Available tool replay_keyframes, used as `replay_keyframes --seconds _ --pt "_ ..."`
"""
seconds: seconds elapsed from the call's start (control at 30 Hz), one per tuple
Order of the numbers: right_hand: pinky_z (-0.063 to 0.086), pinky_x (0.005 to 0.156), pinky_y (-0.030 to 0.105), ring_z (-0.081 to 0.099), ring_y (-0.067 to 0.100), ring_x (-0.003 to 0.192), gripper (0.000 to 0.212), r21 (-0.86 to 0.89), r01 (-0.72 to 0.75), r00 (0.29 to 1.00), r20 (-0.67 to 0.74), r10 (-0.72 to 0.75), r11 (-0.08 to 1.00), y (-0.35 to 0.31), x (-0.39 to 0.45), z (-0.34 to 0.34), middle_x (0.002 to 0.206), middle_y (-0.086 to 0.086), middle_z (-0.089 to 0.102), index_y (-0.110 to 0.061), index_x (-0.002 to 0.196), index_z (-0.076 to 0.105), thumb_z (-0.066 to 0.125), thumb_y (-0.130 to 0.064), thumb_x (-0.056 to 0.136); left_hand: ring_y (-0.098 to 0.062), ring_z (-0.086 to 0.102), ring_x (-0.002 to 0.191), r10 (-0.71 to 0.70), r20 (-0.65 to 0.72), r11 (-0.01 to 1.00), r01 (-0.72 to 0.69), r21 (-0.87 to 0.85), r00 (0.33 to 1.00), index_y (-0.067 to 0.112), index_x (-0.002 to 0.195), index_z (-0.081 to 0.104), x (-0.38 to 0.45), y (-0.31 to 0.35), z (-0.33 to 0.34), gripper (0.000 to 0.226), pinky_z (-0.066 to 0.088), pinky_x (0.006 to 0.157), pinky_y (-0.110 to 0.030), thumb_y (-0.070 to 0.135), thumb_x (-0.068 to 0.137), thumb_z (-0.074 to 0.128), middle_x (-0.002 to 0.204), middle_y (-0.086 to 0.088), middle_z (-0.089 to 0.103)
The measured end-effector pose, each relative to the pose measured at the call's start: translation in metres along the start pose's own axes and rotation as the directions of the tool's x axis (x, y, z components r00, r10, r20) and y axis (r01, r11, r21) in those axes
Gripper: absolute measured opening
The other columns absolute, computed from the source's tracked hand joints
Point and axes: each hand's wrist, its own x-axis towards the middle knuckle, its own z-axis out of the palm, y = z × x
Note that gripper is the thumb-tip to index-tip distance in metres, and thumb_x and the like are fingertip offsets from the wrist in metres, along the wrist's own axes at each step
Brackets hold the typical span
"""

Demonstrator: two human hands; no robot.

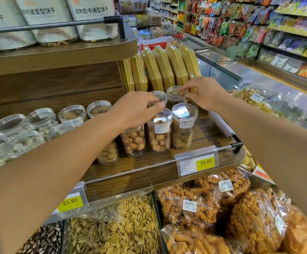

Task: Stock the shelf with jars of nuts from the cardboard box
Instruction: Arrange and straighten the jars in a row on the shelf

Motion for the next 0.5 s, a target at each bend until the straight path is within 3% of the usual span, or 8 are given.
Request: replay_keyframes --seconds 0.3,0.5 --pt "0.047 0.096 0.038 0.057 0.021 0.107 0.02 0.015 -0.023 1.0 -0.004 0.023 1.0 0.0001 0.0067 0.0019 0.118 -0.001 0.061 -0.03 0.11 0.071 0.064 -0.024 0.092 -0.015 0.043 0.134 -0.045 -0.033 0.999 0.045 -0.021 0.998 0.019 0.137 0.054 -0.0024 -0.0044 0.0034 0.054 0.033 0.11 -0.037 0.052 0.099 0.036 0.141 0.002 0.054" --pt "0.052 0.088 0.037 0.06 0.017 0.098 0.012 0.081 -0.072 0.997 0.003 0.072 0.994 -0.0065 0.0068 0.0021 0.103 -0.005 0.062 -0.027 0.101 0.071 0.067 -0.029 0.09 -0.017 0.052 0.122 -0.064 -0.043 0.996 0.06 -0.069 0.997 0.019 0.129 0.061 -0.0008 -0.0036 0.0029 0.05 0.04 0.103 -0.037 0.051 0.099 0.037 0.131 0.001 0.061"
